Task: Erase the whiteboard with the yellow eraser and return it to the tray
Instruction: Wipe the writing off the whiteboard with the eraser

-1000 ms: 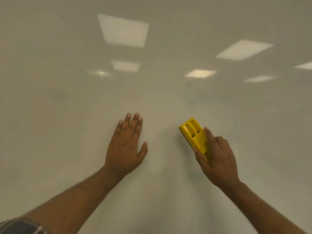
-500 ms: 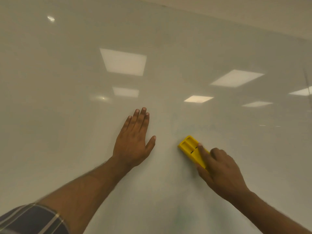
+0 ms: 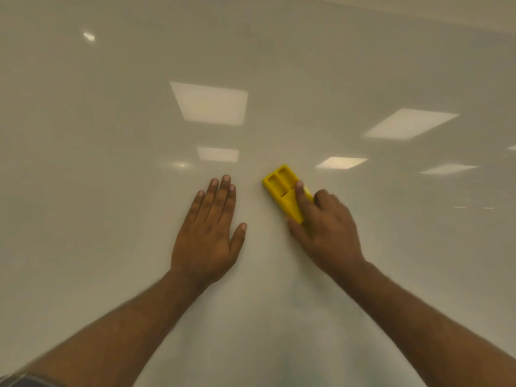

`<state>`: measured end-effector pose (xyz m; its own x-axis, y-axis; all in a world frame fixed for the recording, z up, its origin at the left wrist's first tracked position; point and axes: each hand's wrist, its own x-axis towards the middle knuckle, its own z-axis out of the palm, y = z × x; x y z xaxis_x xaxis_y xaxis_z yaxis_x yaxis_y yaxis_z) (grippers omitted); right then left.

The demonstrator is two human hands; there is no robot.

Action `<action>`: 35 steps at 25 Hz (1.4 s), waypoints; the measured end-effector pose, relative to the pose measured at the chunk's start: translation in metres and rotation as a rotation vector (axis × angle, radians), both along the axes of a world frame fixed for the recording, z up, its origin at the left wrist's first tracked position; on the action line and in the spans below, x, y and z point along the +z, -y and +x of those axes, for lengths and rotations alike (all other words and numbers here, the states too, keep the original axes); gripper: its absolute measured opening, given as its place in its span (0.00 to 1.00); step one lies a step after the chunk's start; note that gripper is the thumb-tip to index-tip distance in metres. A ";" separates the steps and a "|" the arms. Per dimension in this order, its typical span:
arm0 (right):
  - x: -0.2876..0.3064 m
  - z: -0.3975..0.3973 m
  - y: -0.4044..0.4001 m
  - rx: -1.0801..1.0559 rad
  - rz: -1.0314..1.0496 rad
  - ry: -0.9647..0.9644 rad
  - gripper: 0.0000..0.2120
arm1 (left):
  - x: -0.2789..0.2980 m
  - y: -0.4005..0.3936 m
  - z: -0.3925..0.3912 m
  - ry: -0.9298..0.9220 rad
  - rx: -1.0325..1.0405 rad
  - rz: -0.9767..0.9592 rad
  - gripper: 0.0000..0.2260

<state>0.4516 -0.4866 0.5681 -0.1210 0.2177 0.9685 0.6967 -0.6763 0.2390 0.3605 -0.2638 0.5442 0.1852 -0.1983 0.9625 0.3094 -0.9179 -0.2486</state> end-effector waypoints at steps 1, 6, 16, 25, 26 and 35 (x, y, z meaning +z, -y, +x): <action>-0.019 0.001 0.000 0.007 -0.075 0.050 0.28 | -0.001 0.000 -0.001 -0.006 0.002 0.013 0.31; -0.053 0.042 0.062 -0.092 -0.174 0.188 0.27 | -0.007 0.002 -0.001 -0.020 0.043 0.049 0.30; -0.034 -0.016 -0.036 0.120 -0.014 0.064 0.28 | -0.019 0.002 -0.001 0.014 0.026 0.001 0.33; -0.018 0.050 0.078 -0.085 0.252 -0.186 0.28 | -0.030 0.001 -0.004 0.013 0.054 -0.027 0.34; -0.012 0.048 0.073 -0.060 0.311 -0.242 0.28 | -0.031 0.001 -0.003 0.020 0.053 -0.031 0.34; -0.099 0.045 0.079 -0.124 -0.091 -0.015 0.25 | -0.043 -0.001 -0.005 -0.019 0.046 -0.023 0.33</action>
